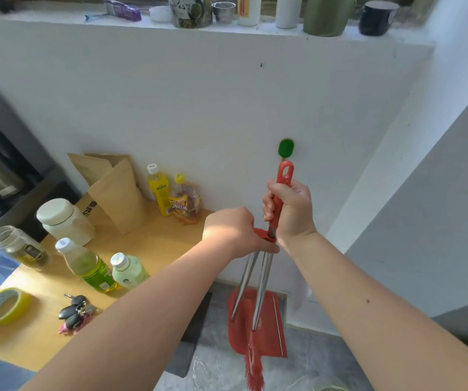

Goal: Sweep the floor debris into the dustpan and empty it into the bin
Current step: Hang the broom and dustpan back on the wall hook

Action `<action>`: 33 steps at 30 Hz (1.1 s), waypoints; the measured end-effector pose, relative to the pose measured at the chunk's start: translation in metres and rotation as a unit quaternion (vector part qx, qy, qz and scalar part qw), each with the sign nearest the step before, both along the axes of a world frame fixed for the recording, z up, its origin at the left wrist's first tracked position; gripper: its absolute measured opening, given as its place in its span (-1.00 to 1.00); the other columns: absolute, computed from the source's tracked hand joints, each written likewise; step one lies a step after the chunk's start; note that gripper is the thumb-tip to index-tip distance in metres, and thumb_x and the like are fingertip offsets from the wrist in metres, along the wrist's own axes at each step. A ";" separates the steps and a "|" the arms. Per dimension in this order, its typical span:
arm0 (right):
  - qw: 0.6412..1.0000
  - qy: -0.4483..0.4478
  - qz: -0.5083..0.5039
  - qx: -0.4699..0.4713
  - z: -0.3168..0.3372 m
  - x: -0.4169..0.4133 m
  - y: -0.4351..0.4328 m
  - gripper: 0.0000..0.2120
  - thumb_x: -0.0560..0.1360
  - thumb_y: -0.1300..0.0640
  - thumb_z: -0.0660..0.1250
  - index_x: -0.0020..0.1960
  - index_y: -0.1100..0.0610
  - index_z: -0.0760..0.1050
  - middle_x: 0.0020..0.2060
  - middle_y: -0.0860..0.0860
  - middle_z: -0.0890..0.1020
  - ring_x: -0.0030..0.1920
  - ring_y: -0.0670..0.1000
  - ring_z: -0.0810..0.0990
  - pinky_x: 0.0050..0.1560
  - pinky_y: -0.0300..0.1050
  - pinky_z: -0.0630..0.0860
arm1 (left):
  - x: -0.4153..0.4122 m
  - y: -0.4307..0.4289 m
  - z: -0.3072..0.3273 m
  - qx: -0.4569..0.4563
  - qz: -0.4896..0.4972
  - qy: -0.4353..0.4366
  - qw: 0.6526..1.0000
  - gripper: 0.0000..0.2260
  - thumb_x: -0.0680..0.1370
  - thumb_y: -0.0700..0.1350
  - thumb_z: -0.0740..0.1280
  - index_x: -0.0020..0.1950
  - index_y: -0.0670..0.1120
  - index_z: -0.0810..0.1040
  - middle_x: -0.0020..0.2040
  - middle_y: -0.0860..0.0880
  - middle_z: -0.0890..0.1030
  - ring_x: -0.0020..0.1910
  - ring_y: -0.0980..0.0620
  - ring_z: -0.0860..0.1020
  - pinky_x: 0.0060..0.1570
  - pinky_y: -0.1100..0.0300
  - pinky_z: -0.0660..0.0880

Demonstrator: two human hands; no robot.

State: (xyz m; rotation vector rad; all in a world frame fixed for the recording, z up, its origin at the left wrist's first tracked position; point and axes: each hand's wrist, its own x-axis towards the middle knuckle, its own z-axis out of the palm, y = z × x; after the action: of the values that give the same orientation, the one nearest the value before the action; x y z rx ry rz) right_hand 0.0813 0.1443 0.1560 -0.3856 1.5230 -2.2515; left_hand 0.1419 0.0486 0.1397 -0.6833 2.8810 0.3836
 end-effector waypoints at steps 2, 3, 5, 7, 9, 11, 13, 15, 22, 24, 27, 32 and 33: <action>1.000 0.010 -0.016 0.021 -0.012 -0.023 -0.008 -0.72 0.45 0.18 0.33 -0.38 0.15 0.32 -0.53 0.10 0.35 -0.55 0.05 0.26 -0.48 -0.07 0.17 | -0.021 -0.005 -0.013 0.003 -0.007 0.000 1.000 -0.37 0.17 0.59 0.36 -0.33 0.00 0.49 -0.42 0.10 0.54 -0.41 0.07 0.56 -0.37 0.16 0.45; 0.999 0.014 -0.023 0.029 -0.019 -0.033 -0.011 -0.71 0.46 0.18 0.33 -0.39 0.15 0.31 -0.53 0.11 0.35 -0.55 0.05 0.27 -0.48 -0.08 0.19 | -0.031 -0.008 -0.020 0.004 -0.011 0.004 1.000 -0.37 0.17 0.58 0.36 -0.33 0.00 0.48 -0.41 0.10 0.54 -0.40 0.07 0.56 -0.37 0.16 0.45; 0.999 0.013 -0.034 0.040 -0.034 -0.052 -0.018 -0.70 0.46 0.17 0.34 -0.39 0.16 0.32 -0.53 0.11 0.35 -0.56 0.06 0.28 -0.49 -0.09 0.20 | -0.049 -0.015 -0.034 0.012 -0.016 0.001 1.000 -0.38 0.18 0.56 0.38 -0.34 -0.01 0.48 -0.42 0.09 0.53 -0.41 0.07 0.55 -0.39 0.17 0.42; 0.998 0.002 -0.046 0.048 -0.050 -0.070 -0.026 -0.71 0.45 0.17 0.35 -0.38 0.17 0.33 -0.53 0.11 0.36 -0.55 0.05 0.28 -0.50 -0.10 0.21 | -0.068 -0.022 -0.046 0.031 -0.022 -0.025 0.999 -0.41 0.20 0.52 0.41 -0.35 -0.01 0.48 -0.44 0.10 0.50 -0.43 0.07 0.51 -0.39 0.19 0.41; 0.997 -0.010 -0.055 0.059 -0.065 -0.087 -0.032 -0.72 0.44 0.18 0.36 -0.37 0.17 0.34 -0.53 0.11 0.37 -0.55 0.05 0.28 -0.50 -0.11 0.22 | -0.086 -0.028 -0.059 0.051 -0.024 -0.052 0.997 -0.46 0.23 0.48 0.43 -0.35 0.01 0.50 -0.44 0.11 0.50 -0.44 0.08 0.50 -0.39 0.20 0.43; 0.995 -0.014 -0.067 0.078 -0.080 -0.103 -0.038 -0.74 0.45 0.19 0.36 -0.34 0.18 0.35 -0.52 0.11 0.38 -0.55 0.05 0.28 -0.50 -0.12 0.24 | -0.102 -0.034 -0.072 0.063 -0.022 -0.067 0.996 -0.50 0.24 0.47 0.44 -0.36 0.02 0.53 -0.45 0.12 0.51 -0.43 0.10 0.51 -0.38 0.21 0.45; 0.991 -0.016 -0.080 0.104 -0.092 -0.116 -0.043 -0.79 0.45 0.20 0.35 -0.30 0.19 0.37 -0.49 0.12 0.37 -0.53 0.05 0.28 -0.48 -0.10 0.26 | -0.118 -0.038 -0.086 0.066 -0.025 -0.071 0.995 -0.51 0.24 0.46 0.45 -0.38 0.03 0.56 -0.45 0.12 0.53 -0.41 0.10 0.54 -0.37 0.21 0.47; 0.987 -0.020 -0.092 0.129 -0.102 -0.126 -0.047 -0.86 0.41 0.21 0.33 -0.27 0.19 0.39 -0.46 0.13 0.36 -0.51 0.05 0.26 -0.47 -0.09 0.25 | -0.133 -0.042 -0.097 0.066 -0.031 -0.077 0.994 -0.53 0.24 0.43 0.46 -0.41 0.02 0.56 -0.42 0.11 0.54 -0.38 0.09 0.55 -0.34 0.19 0.49; 0.985 -0.017 -0.082 0.153 -0.129 -0.156 -0.051 -0.89 0.37 0.23 0.29 -0.29 0.19 0.39 -0.44 0.13 0.35 -0.47 0.07 0.26 -0.45 -0.10 0.25 | -0.166 -0.052 -0.129 0.068 -0.038 -0.076 0.994 -0.54 0.23 0.41 0.47 -0.43 0.02 0.54 -0.44 0.12 0.52 -0.41 0.10 0.51 -0.40 0.21 0.42; 0.985 -0.013 -0.082 0.150 -0.131 -0.160 -0.054 -0.90 0.36 0.21 0.30 -0.28 0.21 0.41 -0.42 0.14 0.35 -0.45 0.09 0.26 -0.41 -0.06 0.26 | -0.171 -0.054 -0.131 0.063 -0.038 -0.073 0.995 -0.54 0.23 0.41 0.48 -0.42 0.02 0.52 -0.44 0.12 0.51 -0.42 0.09 0.49 -0.40 0.21 0.41; 0.984 0.007 -0.081 0.157 -0.131 -0.164 -0.061 -0.84 0.33 0.19 0.29 -0.31 0.28 0.39 -0.42 0.15 0.36 -0.39 0.14 0.27 -0.32 0.03 0.28 | -0.177 -0.060 -0.132 0.062 -0.038 -0.069 0.995 -0.54 0.22 0.40 0.48 -0.42 0.02 0.53 -0.43 0.11 0.51 -0.42 0.09 0.49 -0.40 0.20 0.41; 0.981 0.017 -0.087 0.172 -0.135 -0.170 -0.065 -0.75 0.27 0.17 0.29 -0.34 0.35 0.31 -0.45 0.14 0.35 -0.39 0.14 0.28 -0.30 0.05 0.29 | -0.183 -0.063 -0.138 0.052 -0.043 -0.077 0.995 -0.54 0.19 0.42 0.45 -0.38 0.02 0.59 -0.41 0.11 0.53 -0.39 0.09 0.51 -0.33 0.18 0.46; 0.980 0.013 -0.093 0.175 -0.137 -0.170 -0.066 -0.72 0.26 0.16 0.30 -0.33 0.37 0.30 -0.45 0.14 0.35 -0.39 0.14 0.28 -0.30 0.05 0.29 | -0.185 -0.063 -0.139 0.049 -0.045 -0.079 0.995 -0.54 0.18 0.42 0.45 -0.35 0.01 0.61 -0.40 0.10 0.53 -0.39 0.09 0.50 -0.32 0.18 0.47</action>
State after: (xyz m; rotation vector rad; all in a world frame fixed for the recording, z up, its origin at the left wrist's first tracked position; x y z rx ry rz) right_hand -0.0889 0.0786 0.0191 -0.1746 1.9959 -2.0555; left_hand -0.0426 -0.0147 0.0005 -0.5396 2.7117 0.4349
